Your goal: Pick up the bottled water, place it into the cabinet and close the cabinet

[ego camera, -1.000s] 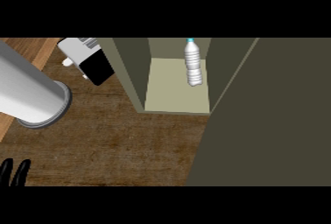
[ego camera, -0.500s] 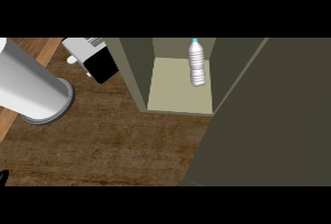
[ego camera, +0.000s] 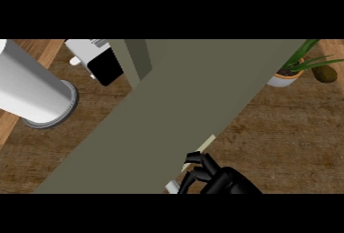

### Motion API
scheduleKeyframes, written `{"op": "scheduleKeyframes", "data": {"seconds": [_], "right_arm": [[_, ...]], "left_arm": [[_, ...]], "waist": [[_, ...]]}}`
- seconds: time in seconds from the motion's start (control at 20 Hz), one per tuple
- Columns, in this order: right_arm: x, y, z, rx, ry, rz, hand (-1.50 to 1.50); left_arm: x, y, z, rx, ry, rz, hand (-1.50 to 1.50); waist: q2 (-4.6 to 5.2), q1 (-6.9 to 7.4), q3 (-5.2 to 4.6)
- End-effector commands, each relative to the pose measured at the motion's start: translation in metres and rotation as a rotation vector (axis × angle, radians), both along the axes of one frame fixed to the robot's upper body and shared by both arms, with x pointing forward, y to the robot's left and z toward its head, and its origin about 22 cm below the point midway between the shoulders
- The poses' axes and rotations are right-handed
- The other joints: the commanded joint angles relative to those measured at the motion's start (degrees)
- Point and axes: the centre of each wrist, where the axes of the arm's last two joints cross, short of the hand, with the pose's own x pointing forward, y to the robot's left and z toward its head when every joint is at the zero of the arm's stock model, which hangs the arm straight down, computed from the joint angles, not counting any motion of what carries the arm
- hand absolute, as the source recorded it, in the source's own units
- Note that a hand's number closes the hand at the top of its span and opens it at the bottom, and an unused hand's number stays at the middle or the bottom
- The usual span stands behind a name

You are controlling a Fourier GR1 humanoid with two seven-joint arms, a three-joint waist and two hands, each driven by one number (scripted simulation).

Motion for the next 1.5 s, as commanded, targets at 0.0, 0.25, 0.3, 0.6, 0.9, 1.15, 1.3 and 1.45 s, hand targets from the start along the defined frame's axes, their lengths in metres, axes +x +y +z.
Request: {"op": "scheduleKeyframes", "data": {"seconds": [0.0, 0.25, 0.3, 0.6, 0.9, 1.15, 1.3, 1.45], "right_arm": [[0.032, 0.025, 0.028, 0.114, -0.028, 0.054, 1.50], [0.077, 0.029, 0.051, 0.191, 0.014, 0.048, 1.50], [0.084, 0.026, 0.046, 0.215, 0.021, 0.057, 1.50], [0.147, 0.016, 0.062, 0.207, 0.037, 0.055, 1.50], [0.197, -0.008, 0.044, 0.181, 0.039, 0.074, 1.50], [0.210, 0.031, 0.038, 0.150, 0.028, 0.094, 1.50], [0.216, 0.036, 0.047, 0.112, 0.050, 0.130, 1.50], [0.221, 0.040, 0.069, 0.149, 0.054, 0.140, 1.50]], "left_arm": [[-0.006, 0.019, -0.005, -0.018, -0.010, 0.012, -1.50], [-0.022, 0.027, 0.006, -0.024, 0.003, -0.004, -1.50], [-0.023, 0.037, 0.010, -0.019, -0.012, 0.021, -1.50], [-0.042, 0.051, 0.022, -0.028, -0.025, 0.022, -1.50], [-0.049, 0.057, 0.022, -0.019, -0.030, 0.052, -1.50], [-0.055, 0.042, 0.023, -0.027, -0.020, 0.021, -1.50], [-0.056, 0.050, 0.030, -0.028, -0.001, 0.021, -1.50], [-0.048, 0.050, 0.024, -0.056, -0.011, 0.005, -1.50]], "waist": [[-0.54, -0.34, -0.21], [-0.63, 0.11, -0.11], [-0.67, -0.69, -0.09], [-0.77, -1.44, -0.08], [-0.63, -1.99, -0.06], [-0.55, -1.66, -0.07], [-0.48, -1.59, -0.08], [-0.40, -1.96, -0.11]]}}
